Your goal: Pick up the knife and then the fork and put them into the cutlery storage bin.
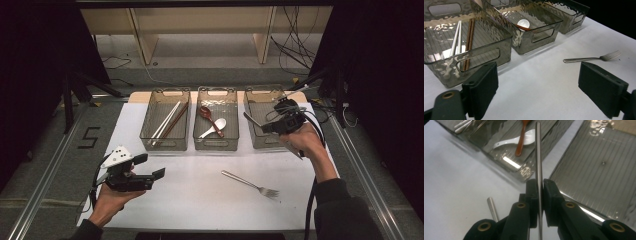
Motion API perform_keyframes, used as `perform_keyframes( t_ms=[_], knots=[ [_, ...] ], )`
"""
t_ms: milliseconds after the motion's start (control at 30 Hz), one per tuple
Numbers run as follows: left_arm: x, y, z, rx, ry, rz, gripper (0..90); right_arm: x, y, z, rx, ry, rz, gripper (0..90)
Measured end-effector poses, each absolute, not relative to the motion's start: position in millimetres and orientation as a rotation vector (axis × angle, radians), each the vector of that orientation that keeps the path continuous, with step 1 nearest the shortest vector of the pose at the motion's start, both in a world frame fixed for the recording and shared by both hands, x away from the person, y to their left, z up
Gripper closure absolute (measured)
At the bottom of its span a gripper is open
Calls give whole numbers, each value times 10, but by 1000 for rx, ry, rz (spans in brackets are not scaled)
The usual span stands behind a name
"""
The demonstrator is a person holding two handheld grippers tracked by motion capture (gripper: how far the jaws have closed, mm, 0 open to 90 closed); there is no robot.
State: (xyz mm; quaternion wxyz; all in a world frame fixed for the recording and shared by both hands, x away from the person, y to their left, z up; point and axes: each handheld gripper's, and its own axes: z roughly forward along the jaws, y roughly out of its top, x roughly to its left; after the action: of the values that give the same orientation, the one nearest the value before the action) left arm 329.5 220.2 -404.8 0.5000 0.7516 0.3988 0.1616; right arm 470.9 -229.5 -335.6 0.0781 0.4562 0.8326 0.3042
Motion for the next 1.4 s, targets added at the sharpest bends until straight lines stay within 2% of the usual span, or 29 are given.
perform_keyframes(
  t_ms=[467,1400],
  knots=[
    [3294,2195,-4048,1821,957,382,157,5315,-2515,-3373,1550,2368,866,839],
    [3283,2179,-4041,1820,949,374,157,5764,-2451,-3515,1650,2314,704,837]
  ],
)
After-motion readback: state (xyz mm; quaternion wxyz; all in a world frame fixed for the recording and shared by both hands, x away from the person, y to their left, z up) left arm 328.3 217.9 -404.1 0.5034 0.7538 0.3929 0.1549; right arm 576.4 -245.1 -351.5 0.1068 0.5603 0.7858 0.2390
